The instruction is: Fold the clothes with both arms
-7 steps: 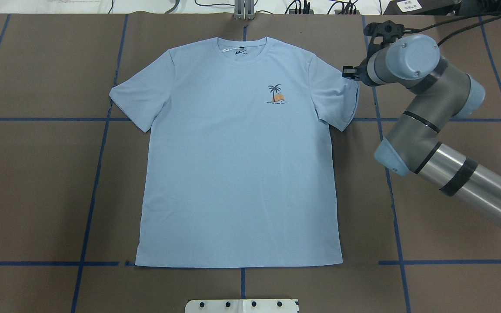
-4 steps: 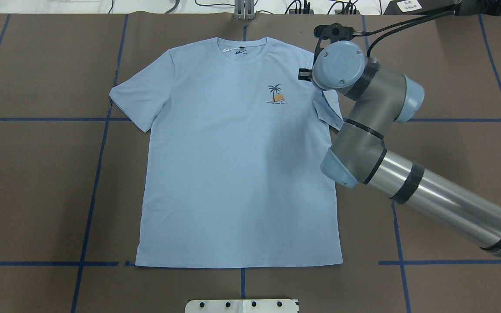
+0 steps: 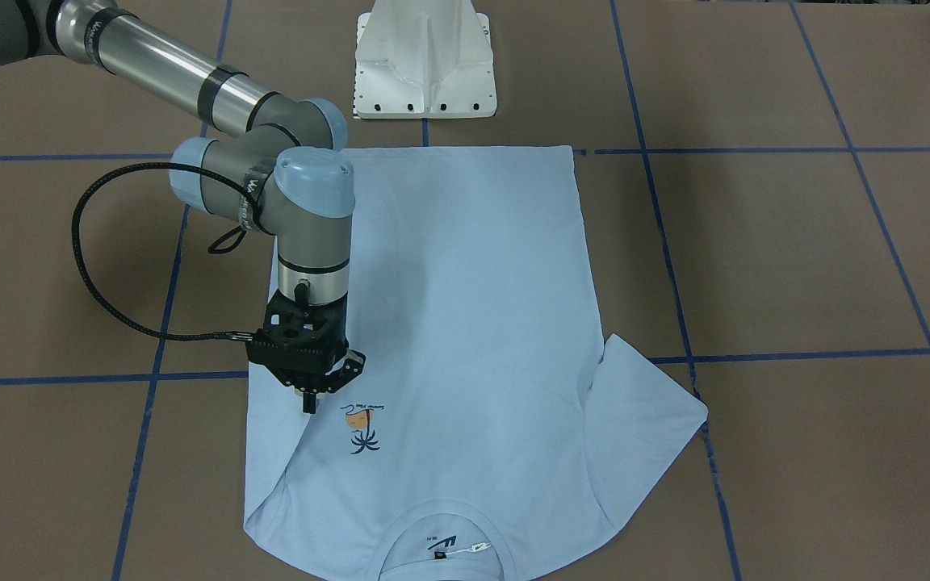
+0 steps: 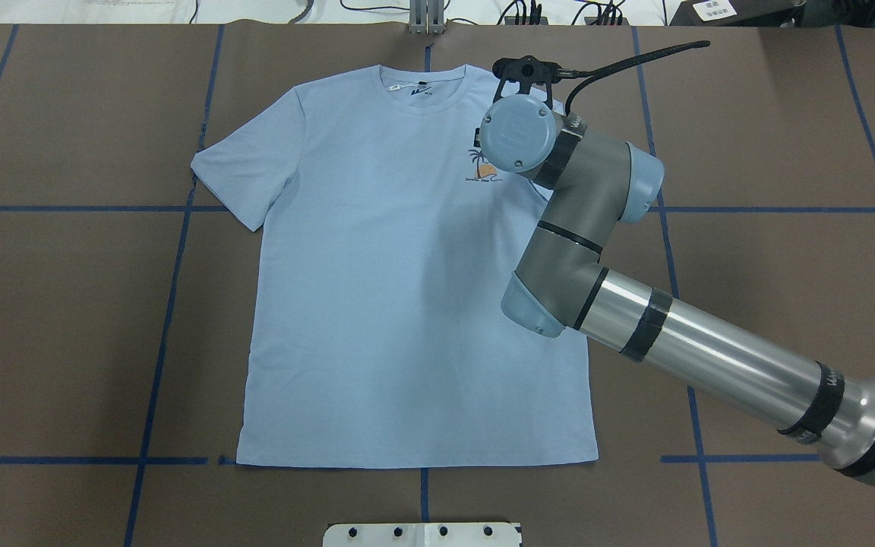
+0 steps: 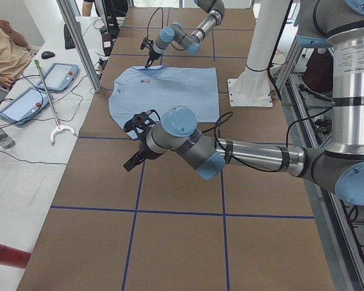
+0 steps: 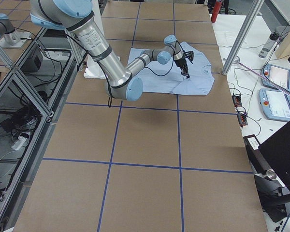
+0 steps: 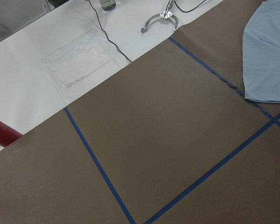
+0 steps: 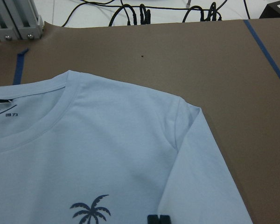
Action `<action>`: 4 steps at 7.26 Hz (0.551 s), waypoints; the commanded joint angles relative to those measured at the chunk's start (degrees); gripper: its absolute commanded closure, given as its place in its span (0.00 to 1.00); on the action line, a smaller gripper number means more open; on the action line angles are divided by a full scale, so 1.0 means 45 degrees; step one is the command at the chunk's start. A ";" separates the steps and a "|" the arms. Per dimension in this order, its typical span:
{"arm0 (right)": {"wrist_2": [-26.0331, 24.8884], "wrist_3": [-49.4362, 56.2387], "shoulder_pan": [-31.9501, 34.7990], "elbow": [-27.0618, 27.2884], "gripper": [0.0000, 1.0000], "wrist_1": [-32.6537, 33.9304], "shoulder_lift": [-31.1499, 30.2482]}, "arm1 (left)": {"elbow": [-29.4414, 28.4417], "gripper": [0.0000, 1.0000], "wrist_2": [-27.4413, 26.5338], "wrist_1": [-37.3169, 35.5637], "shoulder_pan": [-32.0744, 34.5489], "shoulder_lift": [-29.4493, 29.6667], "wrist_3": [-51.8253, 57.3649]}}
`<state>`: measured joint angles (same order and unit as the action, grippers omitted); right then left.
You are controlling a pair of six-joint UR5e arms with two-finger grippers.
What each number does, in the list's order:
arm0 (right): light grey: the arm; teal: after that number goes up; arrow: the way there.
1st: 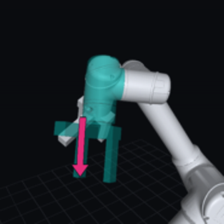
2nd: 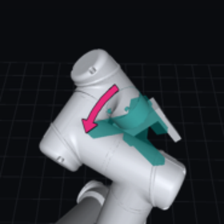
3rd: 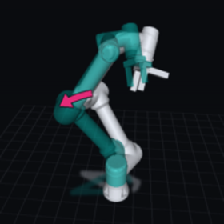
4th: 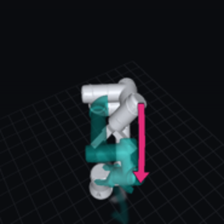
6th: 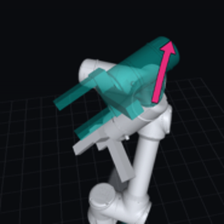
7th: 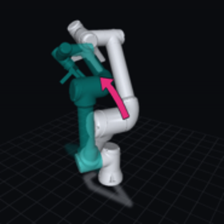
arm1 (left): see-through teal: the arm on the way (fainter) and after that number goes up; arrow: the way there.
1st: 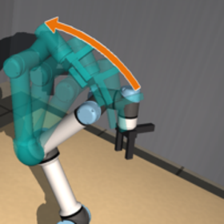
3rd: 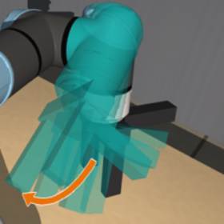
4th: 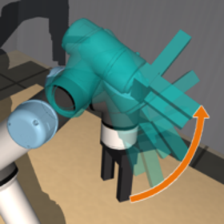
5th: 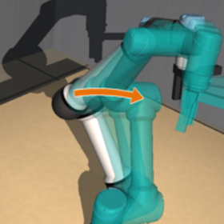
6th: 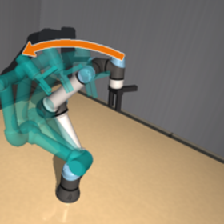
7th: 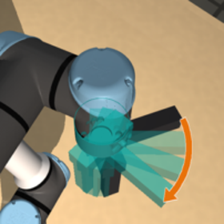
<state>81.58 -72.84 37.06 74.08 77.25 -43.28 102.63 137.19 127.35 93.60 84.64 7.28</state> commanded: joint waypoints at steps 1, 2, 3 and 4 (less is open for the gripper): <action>-0.0043 -0.0763 -0.0012 -0.0679 1.00 0.0000 0.0381 | -0.0014 0.00 0.0001 0.0000 0.0000 -0.0020 0.0002; -0.0101 -0.0787 -0.0032 -0.0758 1.00 0.0000 0.0400 | -0.0014 0.00 0.0001 0.0000 0.0000 -0.0001 0.0002; -0.0121 -0.0806 -0.0032 -0.0778 1.00 0.0000 0.0439 | -0.0014 0.00 0.0001 0.0000 0.0000 -0.0020 0.0002; -0.0121 -0.0807 -0.0032 -0.0778 1.00 0.0000 0.0439 | -0.0014 0.00 0.0001 0.0000 0.0000 -0.0020 0.0002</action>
<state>81.10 -76.32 36.93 70.70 77.26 -41.39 102.57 137.20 127.35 93.60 84.58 7.30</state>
